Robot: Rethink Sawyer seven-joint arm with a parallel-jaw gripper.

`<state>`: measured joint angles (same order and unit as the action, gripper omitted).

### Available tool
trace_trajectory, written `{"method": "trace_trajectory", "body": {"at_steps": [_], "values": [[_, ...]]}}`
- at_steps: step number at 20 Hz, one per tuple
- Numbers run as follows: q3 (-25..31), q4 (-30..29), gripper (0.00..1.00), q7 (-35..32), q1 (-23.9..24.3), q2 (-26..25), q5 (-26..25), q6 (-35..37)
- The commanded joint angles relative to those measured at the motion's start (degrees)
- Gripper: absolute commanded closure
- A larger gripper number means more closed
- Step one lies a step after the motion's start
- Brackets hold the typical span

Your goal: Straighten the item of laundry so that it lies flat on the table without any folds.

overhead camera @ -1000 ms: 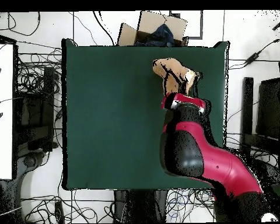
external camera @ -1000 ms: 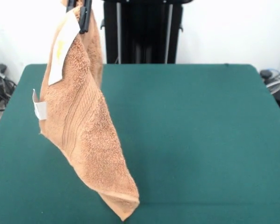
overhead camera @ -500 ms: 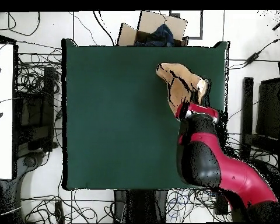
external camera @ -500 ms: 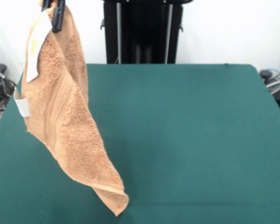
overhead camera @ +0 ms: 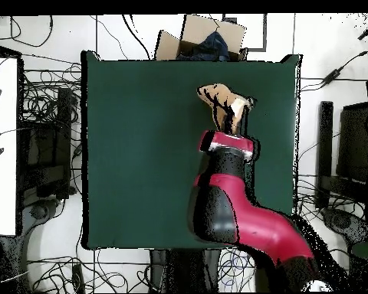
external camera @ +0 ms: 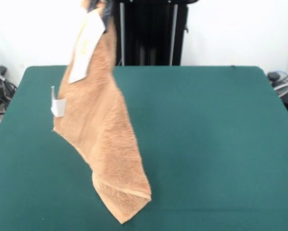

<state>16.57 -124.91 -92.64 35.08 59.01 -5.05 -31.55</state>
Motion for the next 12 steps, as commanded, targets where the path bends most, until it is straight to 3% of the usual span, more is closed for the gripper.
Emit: {"method": "trace_trajectory", "body": {"at_steps": [1, 6, 9, 12], "values": [[-15.76, -1.83, 1.00, 2.98, -13.26, -2.92, 7.40, -18.28], [-22.46, -1.35, 1.00, 8.53, -23.16, -4.09, 15.18, -22.18], [-25.92, -2.39, 1.00, 10.74, -30.14, -4.66, 23.93, -23.42], [-28.27, -2.81, 1.00, 10.32, -35.50, -6.22, 29.39, -25.59]]}}
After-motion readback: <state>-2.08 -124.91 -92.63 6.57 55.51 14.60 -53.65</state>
